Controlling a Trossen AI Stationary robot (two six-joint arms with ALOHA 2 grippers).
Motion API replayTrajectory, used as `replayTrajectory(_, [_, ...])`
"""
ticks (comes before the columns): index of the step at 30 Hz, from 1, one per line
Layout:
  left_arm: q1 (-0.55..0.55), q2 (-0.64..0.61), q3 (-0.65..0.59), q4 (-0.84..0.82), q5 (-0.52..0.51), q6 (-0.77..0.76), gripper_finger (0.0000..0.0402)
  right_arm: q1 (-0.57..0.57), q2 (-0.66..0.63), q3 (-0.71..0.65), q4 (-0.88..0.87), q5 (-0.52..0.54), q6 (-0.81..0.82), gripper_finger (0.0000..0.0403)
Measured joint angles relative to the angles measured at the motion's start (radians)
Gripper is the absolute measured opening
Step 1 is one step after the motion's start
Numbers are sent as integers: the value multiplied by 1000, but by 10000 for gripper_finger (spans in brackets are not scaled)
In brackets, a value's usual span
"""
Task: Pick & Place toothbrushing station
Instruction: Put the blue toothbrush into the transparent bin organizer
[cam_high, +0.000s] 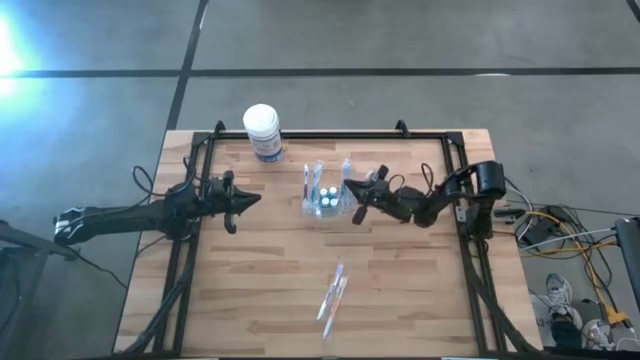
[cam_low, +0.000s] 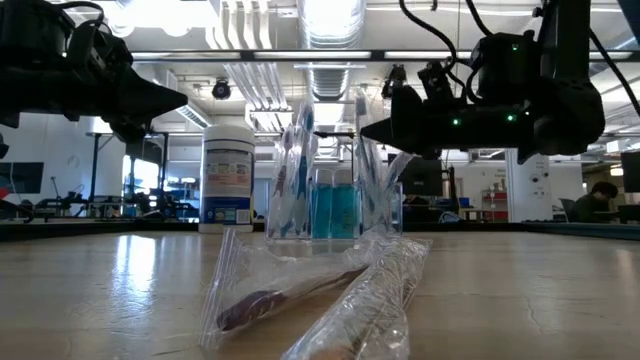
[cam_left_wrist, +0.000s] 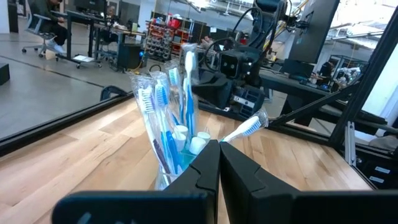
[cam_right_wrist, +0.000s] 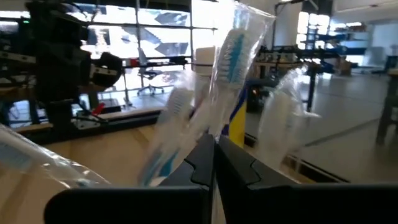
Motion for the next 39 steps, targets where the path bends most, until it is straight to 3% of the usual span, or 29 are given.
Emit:
replayTrajectory(13, [0, 0, 0, 1, 0, 4, 14, 50, 144, 49, 1, 132, 43, 8])
replayTrajectory(19, [0, 0, 0, 1, 0, 3, 14, 97, 146, 48, 1, 237, -5, 8])
replayTrajectory(26, [0, 0, 0, 1, 0, 2, 14, 141, 136, 45, 0, 272, -35, 8])
replayTrajectory(31, [0, 0, 0, 1, 0, 1, 14, 163, 139, 33, -1, 380, -26, 8])
replayTrajectory(39, [0, 0, 0, 1, 0, 1, 14, 178, 138, 20, -53, 394, 70, 8])
